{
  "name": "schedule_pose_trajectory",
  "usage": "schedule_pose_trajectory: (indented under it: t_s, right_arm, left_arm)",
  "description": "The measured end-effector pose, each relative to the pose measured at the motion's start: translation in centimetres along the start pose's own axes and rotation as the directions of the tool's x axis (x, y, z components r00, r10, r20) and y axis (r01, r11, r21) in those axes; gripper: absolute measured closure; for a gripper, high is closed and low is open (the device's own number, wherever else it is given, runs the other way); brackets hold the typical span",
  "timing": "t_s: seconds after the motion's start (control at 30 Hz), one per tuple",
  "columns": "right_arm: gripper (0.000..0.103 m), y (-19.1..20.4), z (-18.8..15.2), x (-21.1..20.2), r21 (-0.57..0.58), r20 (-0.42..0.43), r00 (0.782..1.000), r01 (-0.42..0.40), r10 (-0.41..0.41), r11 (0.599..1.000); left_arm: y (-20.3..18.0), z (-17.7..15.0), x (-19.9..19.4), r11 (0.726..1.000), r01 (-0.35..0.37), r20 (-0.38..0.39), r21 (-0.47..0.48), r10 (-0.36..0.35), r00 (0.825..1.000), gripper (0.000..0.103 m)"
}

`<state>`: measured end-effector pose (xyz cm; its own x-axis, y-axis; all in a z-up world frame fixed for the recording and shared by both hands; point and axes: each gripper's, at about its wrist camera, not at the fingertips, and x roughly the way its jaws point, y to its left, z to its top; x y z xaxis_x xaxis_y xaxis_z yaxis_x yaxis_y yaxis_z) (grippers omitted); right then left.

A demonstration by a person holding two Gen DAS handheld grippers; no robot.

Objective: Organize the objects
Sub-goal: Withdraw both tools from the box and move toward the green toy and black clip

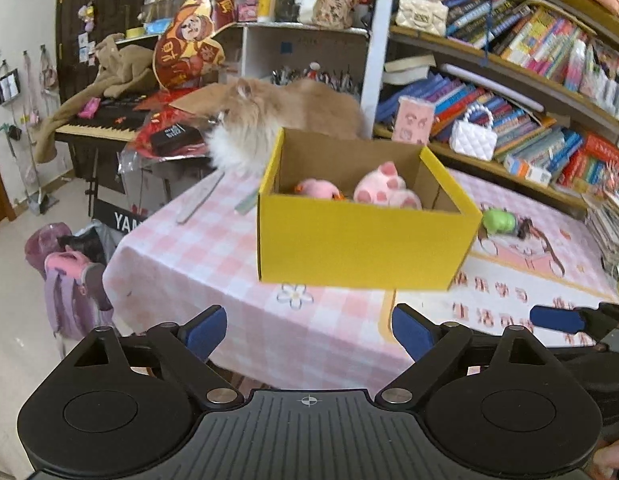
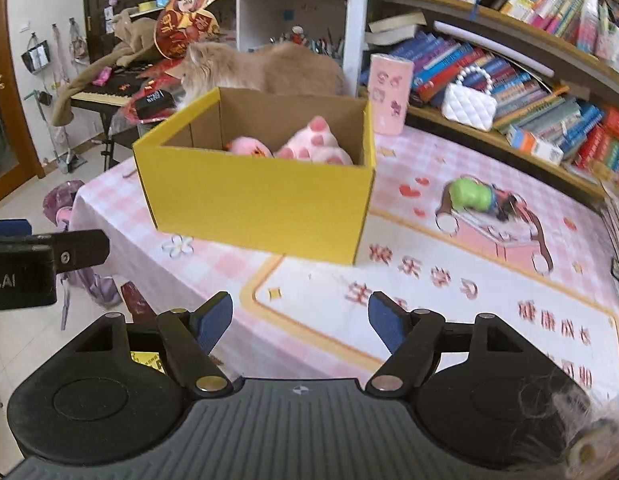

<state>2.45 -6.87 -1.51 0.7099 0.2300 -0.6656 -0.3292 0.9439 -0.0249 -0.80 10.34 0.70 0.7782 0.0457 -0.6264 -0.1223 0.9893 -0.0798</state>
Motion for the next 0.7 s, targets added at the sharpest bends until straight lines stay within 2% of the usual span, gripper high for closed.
schedule_pose_trajectory:
  t_s: [0.4, 0.7]
  right_arm:
    - [0.028, -1.4, -3.3, -2.3, 0.093, -0.026, 0.997, 0.077, -0.075, 0.993]
    - [0.027, -3.7, -4.5, -3.6, 0.172, -0.035, 0.988, 0.151, -0.148, 0.973]
  left_arm:
    - [-2.4, -1.5, -0.5, 0.991, 0.086, -0.035, 0.104, -0.083, 0.996, 0.011]
    - [-5.2, -1.5, 0.3, 0.970, 0.165, -0.068, 0.177, -0.155, 0.986, 0.011]
